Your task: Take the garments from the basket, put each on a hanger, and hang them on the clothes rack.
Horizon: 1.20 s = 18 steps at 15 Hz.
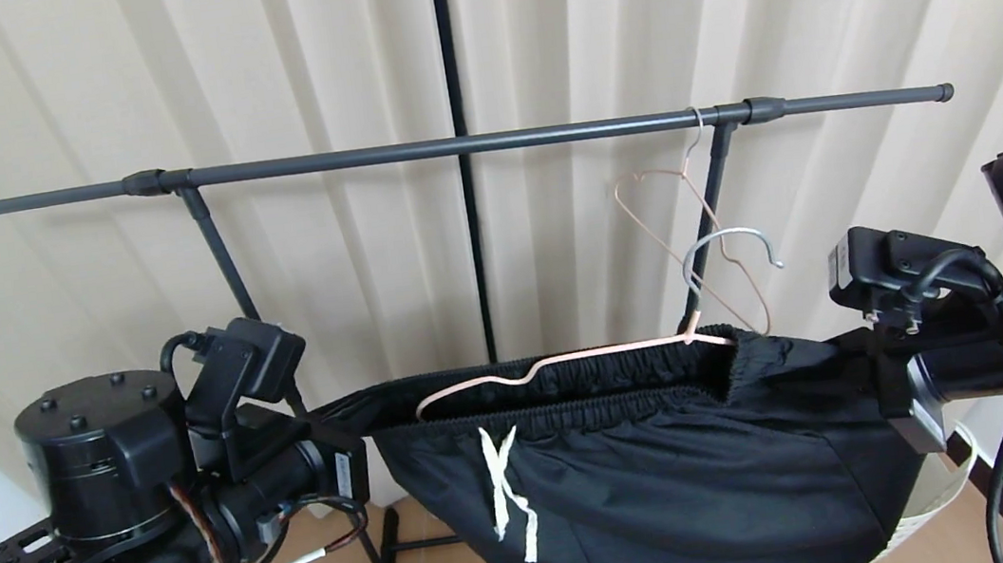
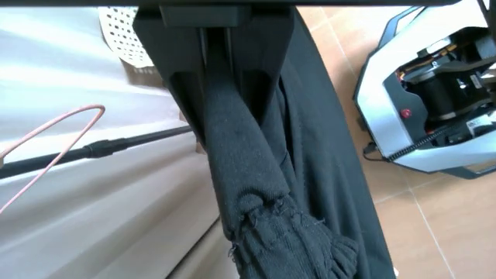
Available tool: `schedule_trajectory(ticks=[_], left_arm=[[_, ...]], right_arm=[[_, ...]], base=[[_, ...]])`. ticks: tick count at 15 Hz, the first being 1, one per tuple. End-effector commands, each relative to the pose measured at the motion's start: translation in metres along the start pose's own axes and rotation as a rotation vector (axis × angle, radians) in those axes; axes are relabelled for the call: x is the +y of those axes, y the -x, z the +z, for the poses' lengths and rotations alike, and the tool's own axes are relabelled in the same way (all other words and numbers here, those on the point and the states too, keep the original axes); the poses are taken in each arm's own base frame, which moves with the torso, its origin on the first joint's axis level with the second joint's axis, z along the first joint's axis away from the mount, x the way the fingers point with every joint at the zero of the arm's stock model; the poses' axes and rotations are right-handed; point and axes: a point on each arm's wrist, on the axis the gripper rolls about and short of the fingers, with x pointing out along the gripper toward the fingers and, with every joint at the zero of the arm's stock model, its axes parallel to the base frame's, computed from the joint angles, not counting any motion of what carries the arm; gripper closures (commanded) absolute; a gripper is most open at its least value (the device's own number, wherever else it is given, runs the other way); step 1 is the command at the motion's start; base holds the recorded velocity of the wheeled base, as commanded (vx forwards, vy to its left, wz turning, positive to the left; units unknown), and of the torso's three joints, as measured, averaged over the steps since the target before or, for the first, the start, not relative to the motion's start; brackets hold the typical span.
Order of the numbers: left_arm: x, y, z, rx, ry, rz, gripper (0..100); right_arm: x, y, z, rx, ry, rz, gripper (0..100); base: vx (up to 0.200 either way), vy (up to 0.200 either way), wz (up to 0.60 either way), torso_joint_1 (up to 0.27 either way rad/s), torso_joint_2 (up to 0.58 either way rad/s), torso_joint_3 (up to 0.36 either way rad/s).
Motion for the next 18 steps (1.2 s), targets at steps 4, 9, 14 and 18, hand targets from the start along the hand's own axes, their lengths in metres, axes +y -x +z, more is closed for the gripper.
schedule_trajectory(ticks=[4, 9, 14, 18], left_arm=[[-0.009, -0.012, 0.030, 0.055, -0.006, -0.032, 100], [-0.038, -0.012, 0.076, 0.229, 0.050, -0.122, 100], [-0.049, -0.005, 0.103, 0.295, 0.097, -0.157, 100], [-0.049, -0.004, 0.110, 0.273, 0.104, -0.158, 100]], right_arm=[[0.014, -0.011, 0.003, 0.007, 0.043, -0.013, 100], [0.017, -0.021, 0.005, -0.024, 0.032, -0.115, 100], [0.024, -0.031, 0.011, 0.018, -0.019, -0.187, 100], [0.023, -0.048, 0.003, 0.043, -0.018, -0.264, 100]], base=[[0.000, 0.000, 0.00, 0.000, 0.00, 0.000], [0.000, 0.000, 0.00, 0.000, 0.00, 0.000], [0.000, 0.000, 0.00, 0.000, 0.00, 0.000], [0.000, 0.000, 0.00, 0.000, 0.00, 0.000]])
